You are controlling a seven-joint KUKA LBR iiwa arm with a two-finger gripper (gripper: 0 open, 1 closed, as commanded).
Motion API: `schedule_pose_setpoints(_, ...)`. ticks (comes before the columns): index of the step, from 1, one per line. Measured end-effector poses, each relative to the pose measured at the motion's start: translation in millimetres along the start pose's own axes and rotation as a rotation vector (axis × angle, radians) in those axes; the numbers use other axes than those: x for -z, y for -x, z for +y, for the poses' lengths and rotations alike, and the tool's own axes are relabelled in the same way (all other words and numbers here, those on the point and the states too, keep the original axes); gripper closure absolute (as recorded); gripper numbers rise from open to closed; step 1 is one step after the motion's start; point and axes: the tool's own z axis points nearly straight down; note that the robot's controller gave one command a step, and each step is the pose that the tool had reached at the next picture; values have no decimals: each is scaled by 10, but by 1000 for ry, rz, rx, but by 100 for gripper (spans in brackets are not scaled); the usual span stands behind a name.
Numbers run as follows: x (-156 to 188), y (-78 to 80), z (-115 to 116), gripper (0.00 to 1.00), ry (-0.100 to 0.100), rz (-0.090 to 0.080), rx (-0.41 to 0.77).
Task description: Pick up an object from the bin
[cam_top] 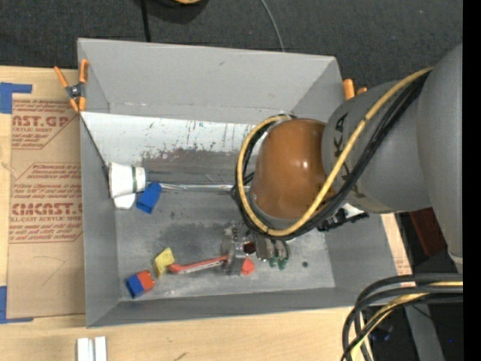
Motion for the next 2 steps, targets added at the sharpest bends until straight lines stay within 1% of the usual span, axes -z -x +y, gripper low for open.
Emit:
schedule_pose_setpoints(1,98,6,3,100,1,-4,0)
schedule_pose_setpoints(2,156,7,4,100,1,-4,0)
